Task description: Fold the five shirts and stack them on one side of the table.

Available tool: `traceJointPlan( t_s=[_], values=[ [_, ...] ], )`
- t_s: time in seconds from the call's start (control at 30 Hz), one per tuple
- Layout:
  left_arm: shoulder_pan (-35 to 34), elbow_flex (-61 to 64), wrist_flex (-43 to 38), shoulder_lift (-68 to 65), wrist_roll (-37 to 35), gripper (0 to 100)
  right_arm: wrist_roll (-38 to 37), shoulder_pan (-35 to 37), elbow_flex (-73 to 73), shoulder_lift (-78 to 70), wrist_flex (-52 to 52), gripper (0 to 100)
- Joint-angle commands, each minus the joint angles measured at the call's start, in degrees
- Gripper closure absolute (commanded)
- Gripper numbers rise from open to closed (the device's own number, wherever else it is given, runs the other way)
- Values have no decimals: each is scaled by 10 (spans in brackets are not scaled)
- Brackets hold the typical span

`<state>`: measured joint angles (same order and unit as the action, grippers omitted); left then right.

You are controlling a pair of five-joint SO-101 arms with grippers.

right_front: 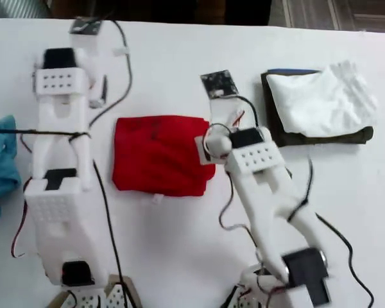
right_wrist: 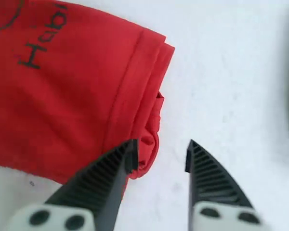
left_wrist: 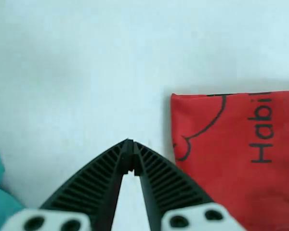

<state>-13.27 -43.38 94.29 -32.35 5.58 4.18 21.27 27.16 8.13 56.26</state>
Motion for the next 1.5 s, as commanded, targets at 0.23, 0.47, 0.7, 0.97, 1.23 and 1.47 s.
traceJointPlan(
  t_s=[0.23, 0.47, 0.7, 0.97, 1.23, 1.47],
  values=[
    [-100, -28, 11, 1, 42, 972, 89, 59, -345, -239, 198, 786],
    [-122, -29, 11, 2, 44, 972, 90, 57, -483, -386, 262, 786],
    [-123, -29, 11, 2, 44, 972, 85, 32, -544, -500, 294, 786],
    [-123, -30, 11, 4, 44, 972, 84, 36, -636, -583, 368, 786],
    [-123, -31, 14, 6, 44, 972, 59, 33, -717, -654, 444, 994],
    [-130, -31, 16, 7, 44, 972, -6, 7, -721, -625, 446, 977]
  ],
)
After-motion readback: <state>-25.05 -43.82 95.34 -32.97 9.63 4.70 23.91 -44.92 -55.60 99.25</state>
